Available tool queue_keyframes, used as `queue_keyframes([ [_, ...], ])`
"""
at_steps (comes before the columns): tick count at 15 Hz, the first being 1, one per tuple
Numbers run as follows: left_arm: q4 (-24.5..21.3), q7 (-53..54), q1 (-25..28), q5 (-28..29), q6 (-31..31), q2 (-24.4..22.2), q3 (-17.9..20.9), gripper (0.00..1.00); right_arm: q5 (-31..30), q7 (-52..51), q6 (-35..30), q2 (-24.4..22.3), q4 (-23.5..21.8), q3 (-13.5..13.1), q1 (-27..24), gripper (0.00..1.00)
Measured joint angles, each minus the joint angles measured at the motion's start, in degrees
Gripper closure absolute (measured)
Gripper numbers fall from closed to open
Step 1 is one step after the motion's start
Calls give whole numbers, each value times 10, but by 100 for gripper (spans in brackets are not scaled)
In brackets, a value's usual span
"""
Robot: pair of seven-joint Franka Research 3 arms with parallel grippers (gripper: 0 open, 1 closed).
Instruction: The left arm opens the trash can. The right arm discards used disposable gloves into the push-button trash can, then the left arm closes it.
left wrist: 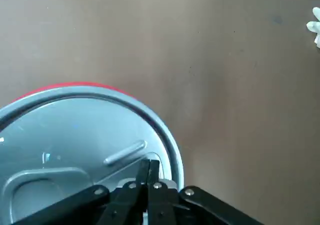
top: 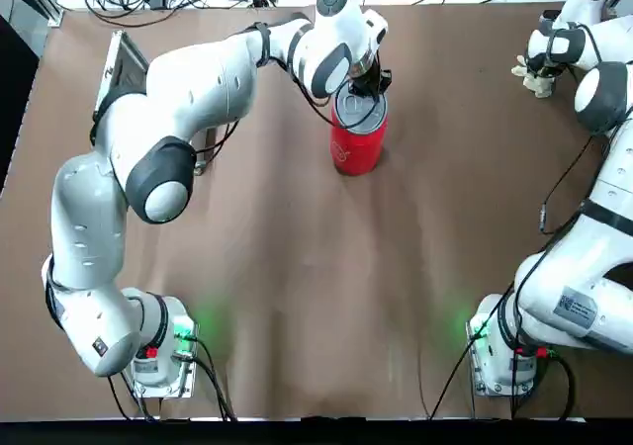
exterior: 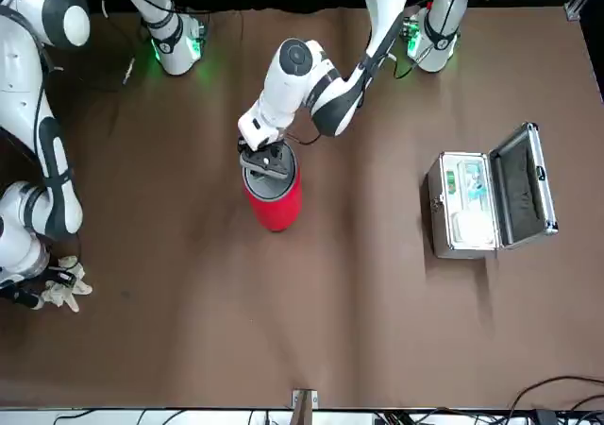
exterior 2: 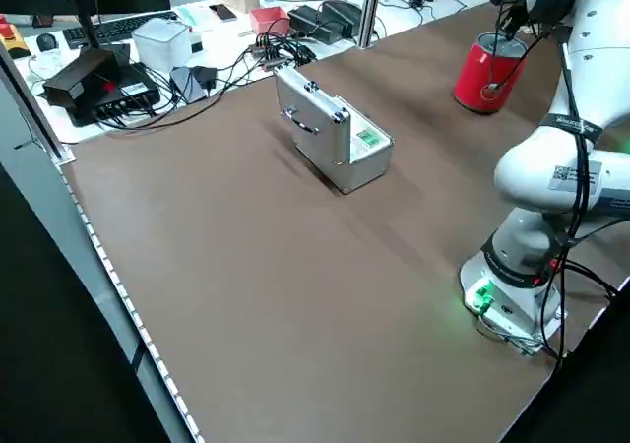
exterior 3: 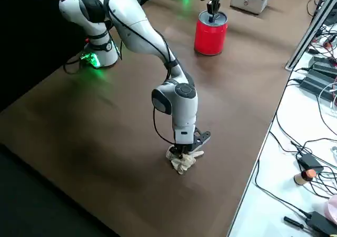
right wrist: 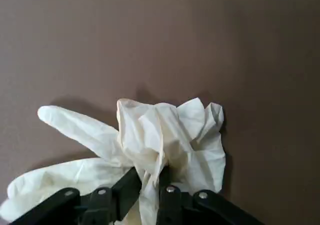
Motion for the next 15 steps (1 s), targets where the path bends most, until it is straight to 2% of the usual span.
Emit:
queue_keyframes([
  [3,2,-4,0,0,-4,-1,0,96,-1,17,-1,-1,1,-2,0,95],
  [9,4,-15,2,0,-31,-9,2,94,-1,21,-9,-1,3,-2,1,95],
  [12,5,-15,3,0,-52,-21,3,93,-1,21,-66,-9,9,8,5,95],
  [15,5,-17,9,0,-67,-34,3,90,-1,25,-142,-37,13,16,29,95],
])
